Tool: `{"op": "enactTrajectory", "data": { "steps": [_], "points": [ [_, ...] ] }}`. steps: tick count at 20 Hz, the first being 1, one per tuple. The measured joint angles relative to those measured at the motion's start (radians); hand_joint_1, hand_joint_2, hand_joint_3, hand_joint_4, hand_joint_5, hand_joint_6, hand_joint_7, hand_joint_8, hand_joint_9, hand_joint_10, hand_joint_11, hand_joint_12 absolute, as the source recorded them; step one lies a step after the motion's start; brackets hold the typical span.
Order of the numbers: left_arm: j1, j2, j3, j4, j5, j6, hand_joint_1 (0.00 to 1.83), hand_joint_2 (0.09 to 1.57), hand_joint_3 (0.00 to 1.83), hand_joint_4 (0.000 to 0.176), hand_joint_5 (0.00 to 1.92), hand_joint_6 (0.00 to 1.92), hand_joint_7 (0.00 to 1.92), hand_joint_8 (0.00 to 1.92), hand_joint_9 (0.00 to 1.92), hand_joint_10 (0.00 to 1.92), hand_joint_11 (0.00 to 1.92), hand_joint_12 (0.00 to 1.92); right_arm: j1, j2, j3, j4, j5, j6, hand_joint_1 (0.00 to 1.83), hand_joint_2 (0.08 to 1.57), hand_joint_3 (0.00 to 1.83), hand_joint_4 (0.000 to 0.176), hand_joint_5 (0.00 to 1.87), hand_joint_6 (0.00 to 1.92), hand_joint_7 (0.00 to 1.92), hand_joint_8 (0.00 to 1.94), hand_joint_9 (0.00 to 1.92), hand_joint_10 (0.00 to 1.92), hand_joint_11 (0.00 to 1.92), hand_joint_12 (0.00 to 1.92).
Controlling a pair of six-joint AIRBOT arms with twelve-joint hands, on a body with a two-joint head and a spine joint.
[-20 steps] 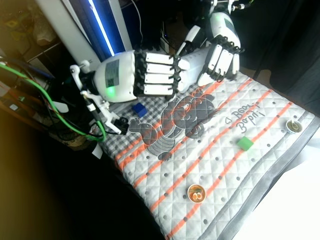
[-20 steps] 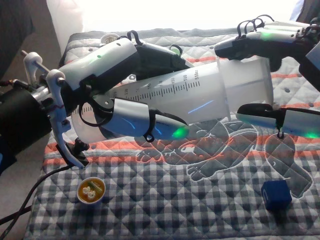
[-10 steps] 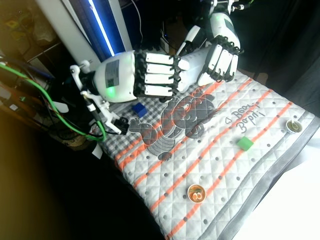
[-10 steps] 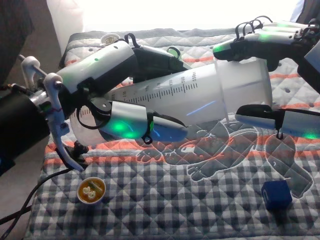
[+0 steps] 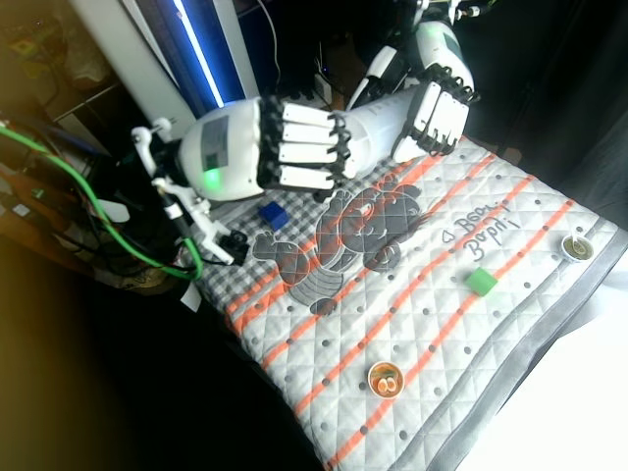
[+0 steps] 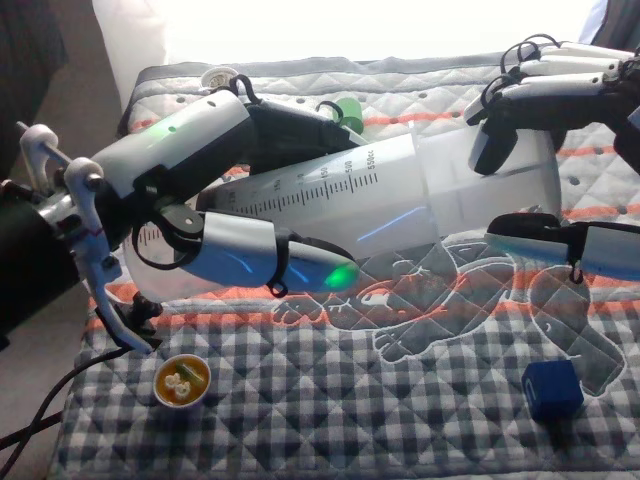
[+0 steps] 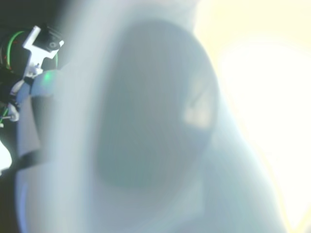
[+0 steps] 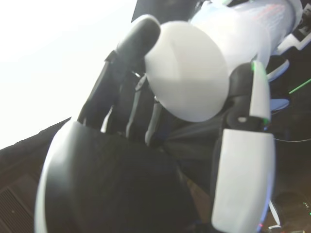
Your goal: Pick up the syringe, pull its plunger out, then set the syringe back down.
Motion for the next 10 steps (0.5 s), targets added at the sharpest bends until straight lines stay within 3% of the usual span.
{"op": "enactTrajectory", "data": {
  "steps": [4, 6, 9, 10],
  "points": [
    [0.006, 0.008, -0.008, -0.002, 0.014, 0.005, 1.20, 1.17, 0.00, 0.000, 0.94, 1.16, 0.79, 1.23, 0.63, 1.37, 0.50, 1.92, -0.017, 0.013, -0.002, 0.011, 0.019, 0.002, 1.37, 1.14, 0.00, 0.000, 0.87, 1.00, 0.88, 1.15, 0.93, 1.29, 0.88, 1.48],
    [0.017, 0.014, -0.011, -0.003, 0.023, 0.007, 1.20, 1.18, 0.00, 0.000, 0.94, 1.15, 0.78, 1.24, 0.64, 1.37, 0.51, 1.92, -0.026, 0.017, -0.003, 0.015, 0.029, 0.002, 1.37, 1.13, 0.00, 0.000, 0.84, 1.01, 0.92, 1.12, 0.97, 1.28, 0.92, 1.50],
    [0.029, 0.025, -0.018, -0.004, 0.031, 0.007, 1.19, 1.18, 0.00, 0.000, 0.91, 1.16, 0.82, 1.23, 0.71, 1.39, 0.62, 1.92, -0.037, 0.027, -0.007, 0.020, 0.039, 0.007, 1.37, 1.15, 0.00, 0.000, 0.85, 1.06, 0.88, 1.22, 0.85, 1.36, 0.79, 1.60],
    [0.032, 0.027, -0.018, -0.004, 0.036, 0.010, 1.19, 1.17, 0.00, 0.015, 0.90, 1.17, 0.84, 1.21, 0.74, 1.37, 0.63, 1.92, -0.041, 0.031, -0.007, 0.024, 0.044, 0.008, 1.37, 1.15, 0.00, 0.000, 0.87, 1.06, 0.88, 1.19, 0.86, 1.34, 0.82, 1.64]
  ]
}}
